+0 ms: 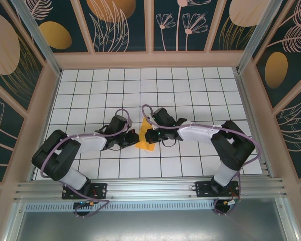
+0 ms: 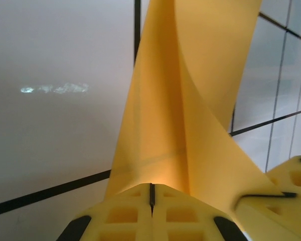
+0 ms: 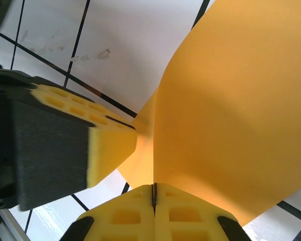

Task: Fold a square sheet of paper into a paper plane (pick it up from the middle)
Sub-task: Fold the triangle a second time at the center of the table.

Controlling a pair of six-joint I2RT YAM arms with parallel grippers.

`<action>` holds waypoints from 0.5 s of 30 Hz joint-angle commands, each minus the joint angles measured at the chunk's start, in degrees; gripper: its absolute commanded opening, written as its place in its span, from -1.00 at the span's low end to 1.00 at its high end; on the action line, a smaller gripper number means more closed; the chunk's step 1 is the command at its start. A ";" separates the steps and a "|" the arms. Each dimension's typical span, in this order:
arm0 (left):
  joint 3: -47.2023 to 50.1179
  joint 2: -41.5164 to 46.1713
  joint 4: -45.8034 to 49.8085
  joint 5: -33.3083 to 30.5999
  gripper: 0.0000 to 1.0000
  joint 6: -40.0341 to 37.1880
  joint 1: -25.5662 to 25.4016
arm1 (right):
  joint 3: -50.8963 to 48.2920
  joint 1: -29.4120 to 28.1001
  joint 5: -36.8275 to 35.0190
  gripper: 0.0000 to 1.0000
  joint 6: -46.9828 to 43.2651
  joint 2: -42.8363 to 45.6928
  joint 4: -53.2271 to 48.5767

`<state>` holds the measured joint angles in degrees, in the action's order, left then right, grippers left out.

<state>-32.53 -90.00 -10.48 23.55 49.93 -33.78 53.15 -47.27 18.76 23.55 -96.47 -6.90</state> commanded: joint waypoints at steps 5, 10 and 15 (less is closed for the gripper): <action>-1.41 -3.91 0.89 -0.76 -1.00 -3.21 -0.59 | -1.00 2.80 3.87 -0.87 -4.17 1.39 0.88; -1.68 -4.83 1.82 -1.77 -1.00 -4.14 -0.67 | -0.47 4.00 5.40 -0.78 -5.75 0.79 0.06; -2.01 -5.45 2.65 -2.20 -1.00 -4.89 -0.60 | 0.01 4.23 7.89 -0.63 -7.10 0.43 -0.80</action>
<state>-34.46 -93.41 -10.87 23.57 46.96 -34.15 52.82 -43.42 23.79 18.41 -96.47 -6.74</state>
